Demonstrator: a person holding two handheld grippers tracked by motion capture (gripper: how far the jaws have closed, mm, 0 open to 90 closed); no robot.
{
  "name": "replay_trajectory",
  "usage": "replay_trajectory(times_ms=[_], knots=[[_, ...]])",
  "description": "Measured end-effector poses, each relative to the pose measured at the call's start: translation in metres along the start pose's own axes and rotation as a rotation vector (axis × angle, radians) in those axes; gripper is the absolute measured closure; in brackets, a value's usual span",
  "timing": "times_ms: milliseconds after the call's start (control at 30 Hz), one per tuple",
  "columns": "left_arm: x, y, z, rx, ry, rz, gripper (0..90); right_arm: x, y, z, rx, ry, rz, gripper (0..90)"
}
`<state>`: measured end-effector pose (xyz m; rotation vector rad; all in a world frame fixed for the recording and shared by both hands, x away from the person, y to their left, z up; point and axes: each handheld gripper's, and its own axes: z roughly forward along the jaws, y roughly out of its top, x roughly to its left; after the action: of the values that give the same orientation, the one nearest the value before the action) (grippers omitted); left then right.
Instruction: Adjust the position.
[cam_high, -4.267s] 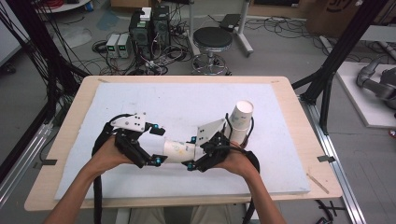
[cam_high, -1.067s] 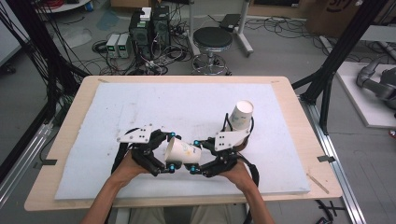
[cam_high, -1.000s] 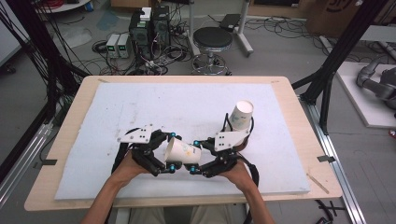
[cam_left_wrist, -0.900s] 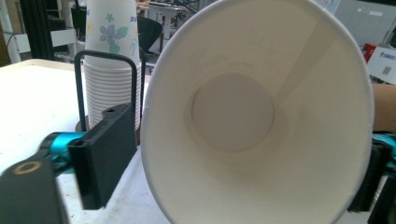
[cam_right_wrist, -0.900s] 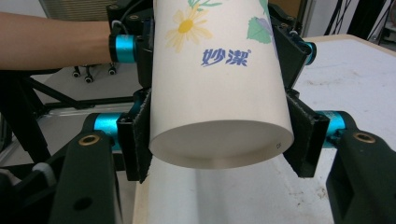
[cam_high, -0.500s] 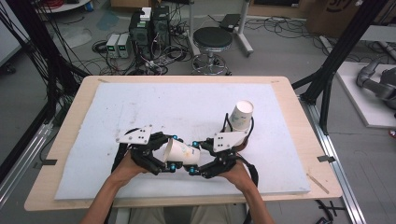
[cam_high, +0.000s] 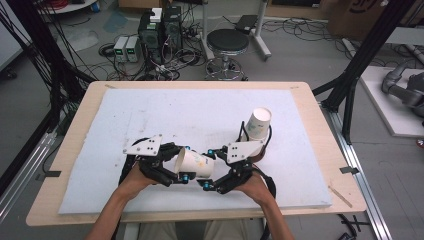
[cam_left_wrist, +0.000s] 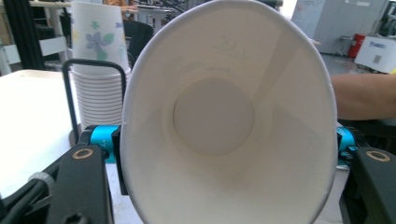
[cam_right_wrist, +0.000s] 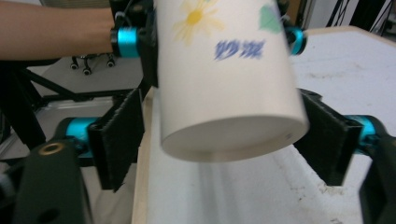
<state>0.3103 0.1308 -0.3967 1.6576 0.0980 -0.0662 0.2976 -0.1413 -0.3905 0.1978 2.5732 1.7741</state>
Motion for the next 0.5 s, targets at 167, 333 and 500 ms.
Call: replay_trajectory(times_ms=[167,333,500], knots=[[-0.0003,0.0002,-0.0008,0.005,0.0,0.001,32.6,0.001,0.0001,0.0028,0.021,-0.018,-0.001,17.5],[-0.0005,0.0012,-0.0036,0.005,0.008,0.007,32.8,0.0009,0.0004,0.0041,0.025,-0.023,-0.003,17.5],[-0.0007,0.002,-0.0045,0.004,0.01,0.008,33.0,0.0009,0.0003,0.0035,0.029,-0.026,0.004,17.5]])
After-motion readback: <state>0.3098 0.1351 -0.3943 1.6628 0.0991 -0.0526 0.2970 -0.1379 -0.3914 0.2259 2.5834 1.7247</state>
